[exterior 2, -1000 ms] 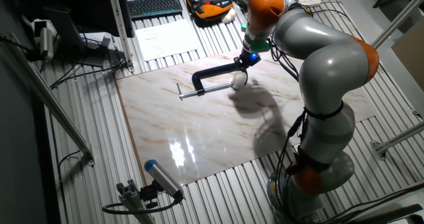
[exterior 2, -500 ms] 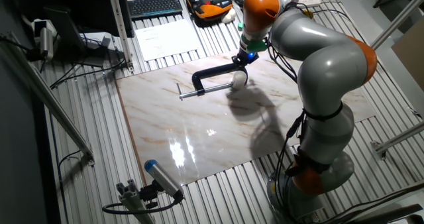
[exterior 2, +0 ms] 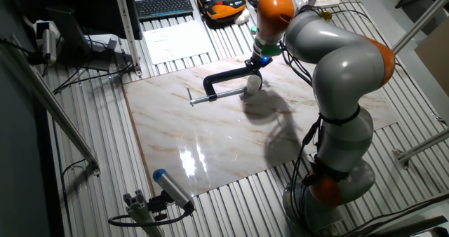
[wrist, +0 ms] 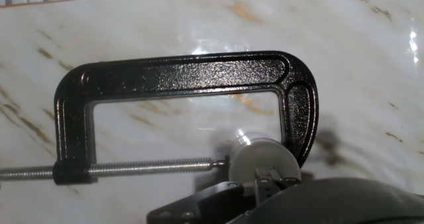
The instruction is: Unscrew the lid from the jar
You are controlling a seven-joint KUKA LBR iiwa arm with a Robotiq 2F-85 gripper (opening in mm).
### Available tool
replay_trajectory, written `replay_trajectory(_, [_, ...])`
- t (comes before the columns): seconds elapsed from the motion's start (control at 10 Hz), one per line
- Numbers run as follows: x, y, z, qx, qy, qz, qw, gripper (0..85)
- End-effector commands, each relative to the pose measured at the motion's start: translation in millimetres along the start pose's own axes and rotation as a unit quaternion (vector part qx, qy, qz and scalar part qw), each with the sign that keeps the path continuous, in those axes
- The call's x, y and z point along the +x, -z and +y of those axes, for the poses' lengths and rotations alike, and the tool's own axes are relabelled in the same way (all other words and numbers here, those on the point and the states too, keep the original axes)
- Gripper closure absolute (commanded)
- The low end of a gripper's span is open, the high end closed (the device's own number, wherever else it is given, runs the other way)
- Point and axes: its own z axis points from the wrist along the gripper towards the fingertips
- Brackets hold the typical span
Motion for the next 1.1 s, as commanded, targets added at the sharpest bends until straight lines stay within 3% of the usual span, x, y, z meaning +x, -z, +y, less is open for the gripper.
replay_trajectory(0.0, [-0.2,-1.3,0.0,0.000,-0.001,0.000,1.0000,85.0])
replay_trajectory(1.0, [0.1,-28.3,-1.7,-0.006,-0.003,-0.006,1.0000,85.0])
